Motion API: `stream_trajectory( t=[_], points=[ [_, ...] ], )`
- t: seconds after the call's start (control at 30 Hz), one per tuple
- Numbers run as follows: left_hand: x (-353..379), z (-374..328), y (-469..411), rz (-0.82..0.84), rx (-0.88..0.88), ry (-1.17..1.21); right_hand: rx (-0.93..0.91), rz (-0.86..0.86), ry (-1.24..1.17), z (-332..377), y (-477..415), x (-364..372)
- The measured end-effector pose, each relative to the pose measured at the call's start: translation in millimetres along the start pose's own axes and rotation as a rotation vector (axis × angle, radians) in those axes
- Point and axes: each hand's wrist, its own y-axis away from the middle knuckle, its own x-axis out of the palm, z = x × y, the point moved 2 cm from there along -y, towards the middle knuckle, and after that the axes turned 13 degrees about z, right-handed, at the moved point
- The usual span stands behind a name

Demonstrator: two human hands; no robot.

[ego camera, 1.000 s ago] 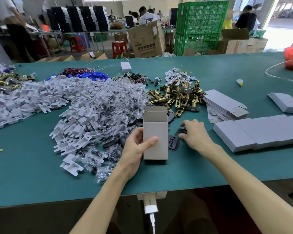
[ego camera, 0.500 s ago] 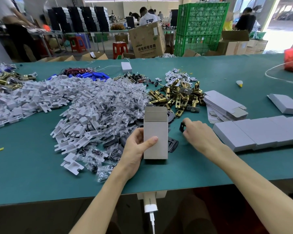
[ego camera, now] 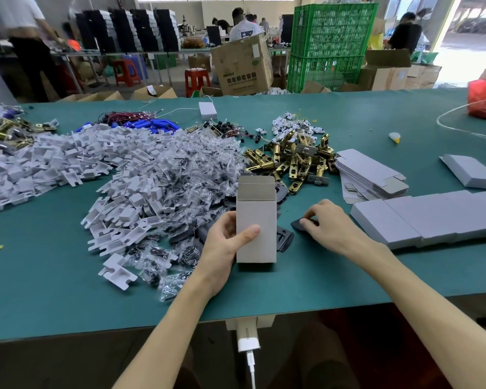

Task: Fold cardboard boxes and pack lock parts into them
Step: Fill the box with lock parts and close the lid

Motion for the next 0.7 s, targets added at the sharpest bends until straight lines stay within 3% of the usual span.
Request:
stream_trajectory(
  t=[0.17, 0.3, 0.53, 0.63, 0.7],
  points=[
    [0, -1, 1, -0.006, 0.002, 0.006, -0.021, 0.219, 0.128, 10, 4, -7],
    [2, -1, 1, -0.009, -0.001, 0.007, 0.003, 0.234, 0.190, 14, 1, -11],
    [2, -2, 1, -0.003, -0.003, 0.023, 0.037, -0.011, 0.188, 15, 6, -26],
    [2, -2, 1, -0.003, -0.001, 0.036, 0.030, -0.137, 0.006, 16, 12, -45],
    [2, -1, 0, -0.008, -0.001, 0.038, -0.055, -0.220, -0.244, 22, 18, -58]
  ],
)
